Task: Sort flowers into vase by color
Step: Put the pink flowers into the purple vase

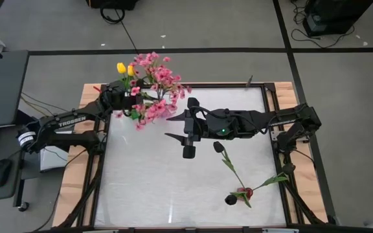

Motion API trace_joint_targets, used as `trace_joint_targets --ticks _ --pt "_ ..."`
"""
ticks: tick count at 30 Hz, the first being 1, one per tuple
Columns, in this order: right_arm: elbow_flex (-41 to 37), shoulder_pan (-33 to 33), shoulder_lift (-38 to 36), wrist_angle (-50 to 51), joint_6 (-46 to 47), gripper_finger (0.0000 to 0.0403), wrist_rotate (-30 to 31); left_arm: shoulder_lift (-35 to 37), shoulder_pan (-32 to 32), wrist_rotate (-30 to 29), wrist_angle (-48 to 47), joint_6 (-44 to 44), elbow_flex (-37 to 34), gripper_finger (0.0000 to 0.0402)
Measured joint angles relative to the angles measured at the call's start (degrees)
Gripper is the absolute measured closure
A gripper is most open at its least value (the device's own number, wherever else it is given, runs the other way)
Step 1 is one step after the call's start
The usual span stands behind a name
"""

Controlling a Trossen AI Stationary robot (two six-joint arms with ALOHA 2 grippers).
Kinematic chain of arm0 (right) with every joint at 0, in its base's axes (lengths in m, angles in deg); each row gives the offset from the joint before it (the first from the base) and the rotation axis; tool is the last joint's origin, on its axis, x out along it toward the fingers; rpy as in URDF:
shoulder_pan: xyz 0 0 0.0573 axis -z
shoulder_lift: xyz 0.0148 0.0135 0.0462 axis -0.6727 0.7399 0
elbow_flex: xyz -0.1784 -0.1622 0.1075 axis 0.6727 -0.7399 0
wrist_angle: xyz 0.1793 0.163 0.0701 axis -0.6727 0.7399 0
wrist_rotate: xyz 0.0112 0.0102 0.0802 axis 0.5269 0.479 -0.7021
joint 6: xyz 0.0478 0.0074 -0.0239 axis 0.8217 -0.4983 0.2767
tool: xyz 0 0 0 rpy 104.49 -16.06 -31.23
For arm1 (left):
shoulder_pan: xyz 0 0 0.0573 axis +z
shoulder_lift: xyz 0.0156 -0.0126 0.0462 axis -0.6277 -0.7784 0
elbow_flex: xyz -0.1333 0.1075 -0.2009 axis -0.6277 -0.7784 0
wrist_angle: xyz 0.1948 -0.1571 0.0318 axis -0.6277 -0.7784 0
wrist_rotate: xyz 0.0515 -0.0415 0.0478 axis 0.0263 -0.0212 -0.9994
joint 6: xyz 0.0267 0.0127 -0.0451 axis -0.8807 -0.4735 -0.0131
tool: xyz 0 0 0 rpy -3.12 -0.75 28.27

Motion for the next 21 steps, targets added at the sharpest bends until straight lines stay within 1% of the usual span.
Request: trace_joint_targets --ticks 3,9,14,21 --pt "0.00 -0.01 0.00 0.00 -0.01 0.0176 -0.01 0.00 0.00 0.00 0.00 0.13 0.00 0.0330" --pt "0.00 -0.01 0.00 -0.02 0.01 0.0176 0.01 0.01 0.00 -0.03 0.04 0.33 0.00 0.0329" --pt "-0.01 -0.01 0.00 -0.01 0.00 0.0176 0.00 0.04 0.00 -2.38 0.21 1.50 0.00 0.0329" --pt "-0.01 0.01 0.00 0.00 0.00 0.0176 0.00 0.04 -0.02 -3.24 0.10 5.01 0.00 0.0329"
